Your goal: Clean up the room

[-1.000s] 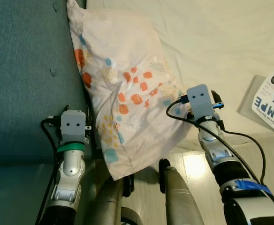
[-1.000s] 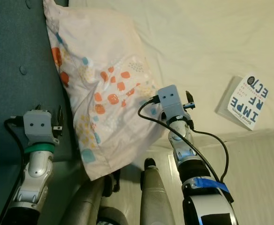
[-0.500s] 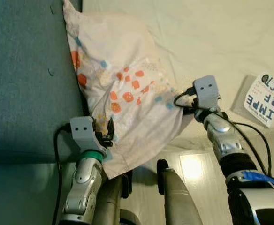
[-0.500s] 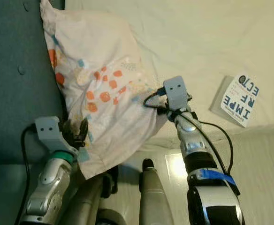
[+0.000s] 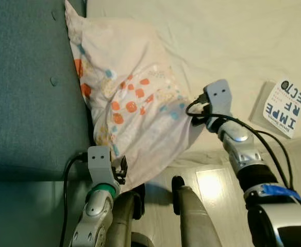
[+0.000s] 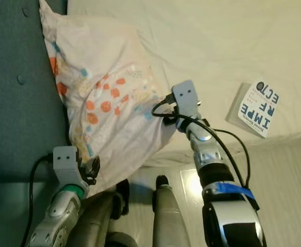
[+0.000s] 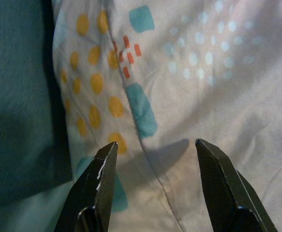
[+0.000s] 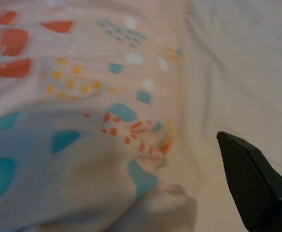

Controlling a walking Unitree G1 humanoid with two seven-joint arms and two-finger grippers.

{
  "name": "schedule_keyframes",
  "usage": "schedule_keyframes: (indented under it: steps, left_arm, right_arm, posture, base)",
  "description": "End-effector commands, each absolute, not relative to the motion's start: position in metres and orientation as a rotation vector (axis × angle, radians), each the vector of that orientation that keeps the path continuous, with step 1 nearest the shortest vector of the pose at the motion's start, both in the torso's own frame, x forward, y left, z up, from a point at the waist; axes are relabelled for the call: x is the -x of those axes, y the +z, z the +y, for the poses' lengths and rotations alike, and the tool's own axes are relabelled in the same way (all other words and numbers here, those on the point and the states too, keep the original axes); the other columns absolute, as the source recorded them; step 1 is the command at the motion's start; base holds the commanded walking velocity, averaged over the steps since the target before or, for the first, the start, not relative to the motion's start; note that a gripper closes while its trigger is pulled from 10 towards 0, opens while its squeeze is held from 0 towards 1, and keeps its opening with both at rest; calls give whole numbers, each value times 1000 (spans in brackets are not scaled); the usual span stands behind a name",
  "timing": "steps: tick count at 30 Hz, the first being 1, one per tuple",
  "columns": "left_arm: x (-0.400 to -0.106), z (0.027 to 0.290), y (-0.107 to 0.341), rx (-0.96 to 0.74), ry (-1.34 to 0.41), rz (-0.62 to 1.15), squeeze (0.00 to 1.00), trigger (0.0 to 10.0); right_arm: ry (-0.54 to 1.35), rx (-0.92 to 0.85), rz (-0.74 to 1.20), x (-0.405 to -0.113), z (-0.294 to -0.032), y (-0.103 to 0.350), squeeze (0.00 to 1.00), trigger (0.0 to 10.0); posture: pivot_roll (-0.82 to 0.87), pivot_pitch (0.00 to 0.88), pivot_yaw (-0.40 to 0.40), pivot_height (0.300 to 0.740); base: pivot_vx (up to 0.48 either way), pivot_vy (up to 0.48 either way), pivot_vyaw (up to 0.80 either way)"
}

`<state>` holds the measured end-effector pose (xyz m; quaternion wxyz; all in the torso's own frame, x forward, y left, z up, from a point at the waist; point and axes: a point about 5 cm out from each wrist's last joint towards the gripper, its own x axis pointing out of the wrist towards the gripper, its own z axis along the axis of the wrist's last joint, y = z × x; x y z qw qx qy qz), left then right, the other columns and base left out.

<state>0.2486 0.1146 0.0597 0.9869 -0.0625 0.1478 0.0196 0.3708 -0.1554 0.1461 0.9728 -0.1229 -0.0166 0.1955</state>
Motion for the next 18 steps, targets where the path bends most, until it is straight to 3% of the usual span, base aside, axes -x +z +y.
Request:
schedule_keyframes:
  steps: [1, 6, 12, 13, 18]
  left_arm:
    - [-240, 108, 46, 137, 63, 371, 0, 10000]
    - [-248, 104, 50, 166, 42, 346, 0, 10000]
    - [-258, 96, 58, 190, 5, 317, 0, 10000]
    - [-259, 94, 60, 192, -4, 312, 0, 10000]
    - [-261, 92, 62, 196, -19, 310, 0, 10000]
  right_arm:
    - [481, 230, -24, -362, -143, 135, 1000, 10000]
    - [497, 219, 27, -353, -140, 119, 1000, 10000]
    - [317, 381, 315, -350, -174, 85, 996, 10000]
    - [329, 365, 369, -349, -180, 84, 0, 10000]
    - [355, 392, 357, -354, -192, 106, 0, 10000]
  posture:
    - [-73, 346, 111, 740]
    - [-82, 359, 111, 740]
    - [-101, 367, 102, 740]
    - [-101, 368, 102, 740]
    - [-112, 372, 101, 740]
  base:
    - [0, 0, 0]
    - [0, 0, 0]
    - [0, 0, 0]
    - [0, 0, 0]
    - [0, 0, 0]
